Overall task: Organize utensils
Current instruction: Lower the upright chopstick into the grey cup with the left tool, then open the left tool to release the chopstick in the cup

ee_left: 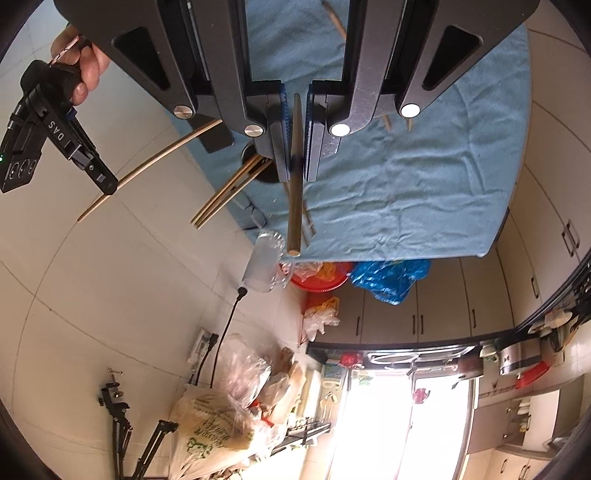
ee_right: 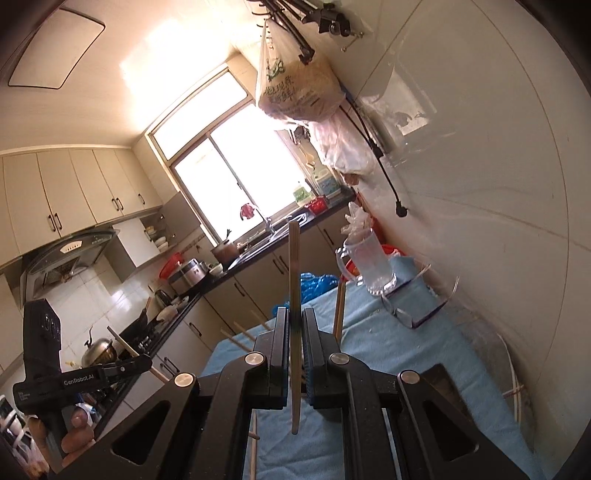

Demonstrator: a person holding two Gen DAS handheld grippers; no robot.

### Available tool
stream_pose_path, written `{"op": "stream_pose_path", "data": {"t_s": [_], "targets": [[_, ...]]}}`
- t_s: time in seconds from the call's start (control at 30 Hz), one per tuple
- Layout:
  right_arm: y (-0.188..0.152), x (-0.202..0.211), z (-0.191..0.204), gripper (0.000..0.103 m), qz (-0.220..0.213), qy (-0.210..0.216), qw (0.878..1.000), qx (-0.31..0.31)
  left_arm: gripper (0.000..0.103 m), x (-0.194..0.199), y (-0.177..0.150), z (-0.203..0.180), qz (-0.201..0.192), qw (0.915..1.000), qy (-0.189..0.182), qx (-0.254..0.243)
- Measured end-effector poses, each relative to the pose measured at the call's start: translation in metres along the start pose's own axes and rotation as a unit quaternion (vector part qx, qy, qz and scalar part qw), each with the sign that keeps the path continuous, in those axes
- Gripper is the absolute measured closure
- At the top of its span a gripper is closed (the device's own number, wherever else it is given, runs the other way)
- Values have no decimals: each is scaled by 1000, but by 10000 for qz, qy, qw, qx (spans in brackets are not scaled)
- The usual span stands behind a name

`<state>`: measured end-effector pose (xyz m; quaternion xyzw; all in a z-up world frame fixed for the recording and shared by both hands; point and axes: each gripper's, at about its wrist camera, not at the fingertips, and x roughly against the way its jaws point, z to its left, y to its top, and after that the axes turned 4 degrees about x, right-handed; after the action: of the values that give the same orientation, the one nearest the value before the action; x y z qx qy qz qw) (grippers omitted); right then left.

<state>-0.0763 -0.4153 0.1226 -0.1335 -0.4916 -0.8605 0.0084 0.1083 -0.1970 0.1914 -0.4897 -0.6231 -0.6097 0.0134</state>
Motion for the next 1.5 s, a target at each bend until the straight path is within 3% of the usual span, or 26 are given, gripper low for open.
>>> {"op": "stream_pose_path", "data": {"t_s": [0.27,0.53,0.87,1.3,1.5], "targets": [[29,-7,-2,95,-273,-98,9995,83,96,-12,33,-28,-198,9997,-103,-136],[45,-30,-6,95,-337,-265,9990,154,96,-47,53,-38,-146,9995,-249,-111],[32,-74,-21,95,18,-401,9991,117,96,-94,44,-23,177,9996,-210,44],[2,-106,-24,95,484,-477,9975,196,96,-119,18,-11,429,9990,-144,29],[-11,-115,-26,95,703,-467,9962,196,94,-120,10,-16,324,9992,-62,-202]]}}
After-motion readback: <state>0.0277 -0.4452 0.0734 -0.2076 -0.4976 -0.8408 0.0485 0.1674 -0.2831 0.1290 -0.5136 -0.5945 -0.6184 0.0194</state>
